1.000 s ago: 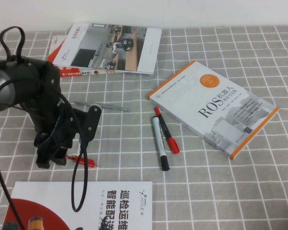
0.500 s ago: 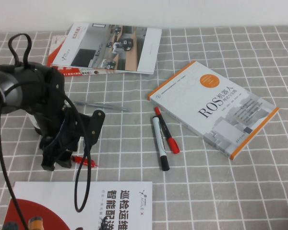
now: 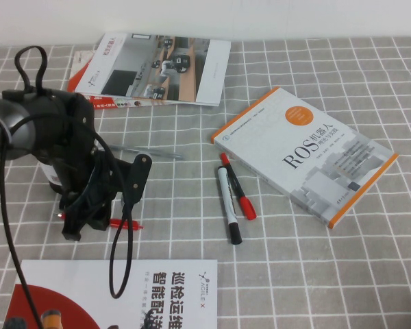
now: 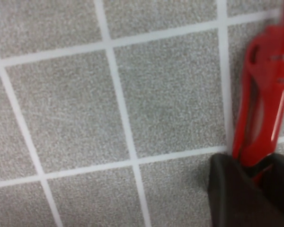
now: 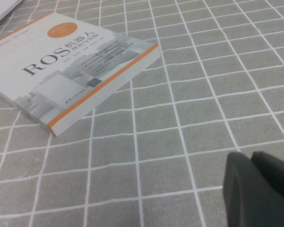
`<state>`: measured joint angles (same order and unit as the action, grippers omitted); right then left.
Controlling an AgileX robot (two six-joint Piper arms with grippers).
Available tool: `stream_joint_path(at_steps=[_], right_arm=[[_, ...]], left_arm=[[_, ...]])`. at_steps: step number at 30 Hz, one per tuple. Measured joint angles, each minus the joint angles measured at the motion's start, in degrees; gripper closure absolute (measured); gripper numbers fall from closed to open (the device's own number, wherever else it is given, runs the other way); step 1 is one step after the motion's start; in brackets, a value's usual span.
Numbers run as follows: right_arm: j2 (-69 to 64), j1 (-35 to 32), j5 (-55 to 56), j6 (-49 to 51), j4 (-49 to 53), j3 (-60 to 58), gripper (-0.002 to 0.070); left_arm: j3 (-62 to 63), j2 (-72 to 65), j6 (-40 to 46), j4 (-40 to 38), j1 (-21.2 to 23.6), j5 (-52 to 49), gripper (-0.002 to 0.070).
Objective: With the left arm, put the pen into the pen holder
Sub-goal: Pick up the pen on the table
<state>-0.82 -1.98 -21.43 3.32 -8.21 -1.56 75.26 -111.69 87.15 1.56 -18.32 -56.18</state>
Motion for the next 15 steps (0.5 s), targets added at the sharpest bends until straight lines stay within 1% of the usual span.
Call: stream_joint_path(at_steps=[2,7,10,12,15], right_arm=[[0.0,0.0,0.0,0.0,0.0,0.0,0.0691],[0.0,0.0,0.0,0.0,0.0,0.0,0.0691],[0.0,0.0,0.0,0.0,0.0,0.0,0.0691],[0.0,0.0,0.0,0.0,0.0,0.0,0.0692],[0.0,0.0,0.0,0.0,0.0,0.0,0.0691]], left_arm=[[0.1,0.0,0.0,0.0,0.0,-0.1,0.0602],[0.1,0.5,-1.7,-0.1,-0.1,-0.1,0.0603],[-0.7,2.0,-4.4,-1.6,-0.2,-1.7,0.0603],[-0.7,4.4,-8.4,-2.9,-0.4,-1.3,0.0603],[-0.7,8.9,-17.7,-5.7,-0.6,1.5,0.0603]])
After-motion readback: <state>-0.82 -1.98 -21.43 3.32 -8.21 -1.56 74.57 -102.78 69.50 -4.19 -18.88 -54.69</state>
